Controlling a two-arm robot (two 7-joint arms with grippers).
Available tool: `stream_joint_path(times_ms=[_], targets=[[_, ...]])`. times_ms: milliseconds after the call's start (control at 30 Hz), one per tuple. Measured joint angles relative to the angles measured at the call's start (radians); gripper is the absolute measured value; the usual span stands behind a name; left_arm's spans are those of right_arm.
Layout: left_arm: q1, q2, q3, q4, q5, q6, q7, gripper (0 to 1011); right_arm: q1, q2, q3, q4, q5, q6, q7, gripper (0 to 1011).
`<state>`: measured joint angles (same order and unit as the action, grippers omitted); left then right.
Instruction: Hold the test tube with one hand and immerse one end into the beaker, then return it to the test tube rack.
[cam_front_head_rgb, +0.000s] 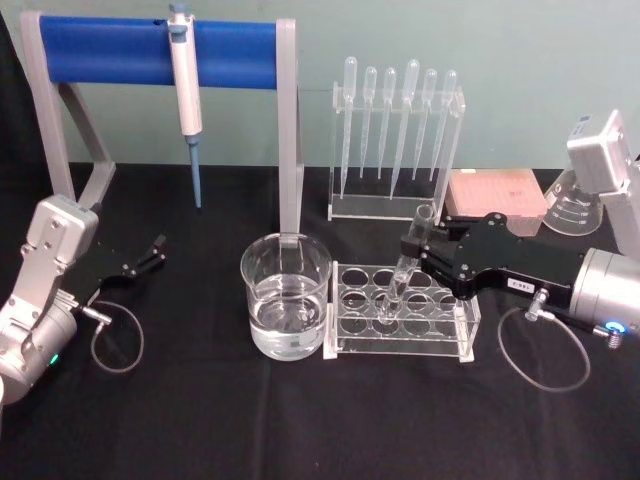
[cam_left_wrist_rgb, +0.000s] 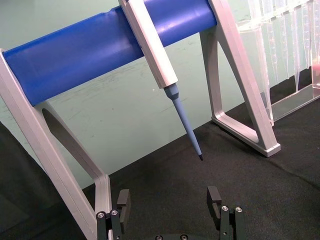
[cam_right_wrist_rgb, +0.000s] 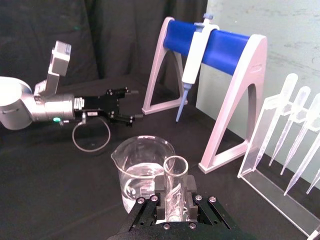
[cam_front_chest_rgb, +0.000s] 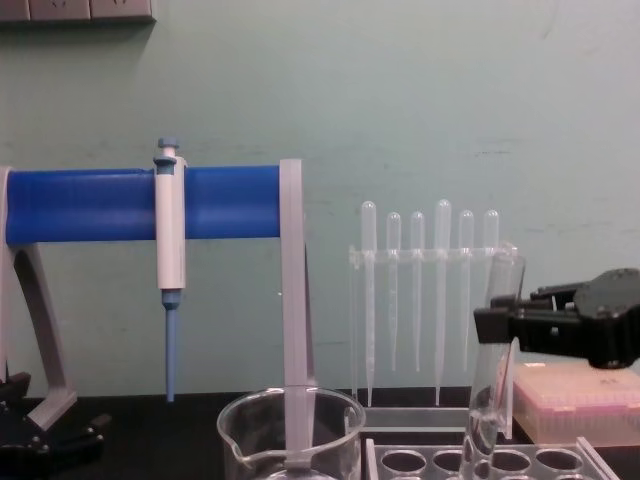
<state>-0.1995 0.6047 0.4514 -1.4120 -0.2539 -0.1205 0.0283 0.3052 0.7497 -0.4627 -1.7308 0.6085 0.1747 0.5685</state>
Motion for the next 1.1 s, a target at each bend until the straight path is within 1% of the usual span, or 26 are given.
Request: stream_joint_path(times_ms=[267,633,1100], targets=[[0.0,0.0,0.0,0.0,0.0,0.0,0.0,1000,0.004,-0.013,-0.017,0.022,-0.042,-0.014,0.004,239],[0.0,0.0,0.0,0.0,0.0,0.0,0.0,1000,0.0,-0.032,-0.02,0.051,-0.057,-0.023,0.013,239],[0.0,0.0,0.0,0.0,0.0,0.0,0.0,1000,-0.006,-0.04,-0.016,0.063,-0.065,-0.02,0.015,239]])
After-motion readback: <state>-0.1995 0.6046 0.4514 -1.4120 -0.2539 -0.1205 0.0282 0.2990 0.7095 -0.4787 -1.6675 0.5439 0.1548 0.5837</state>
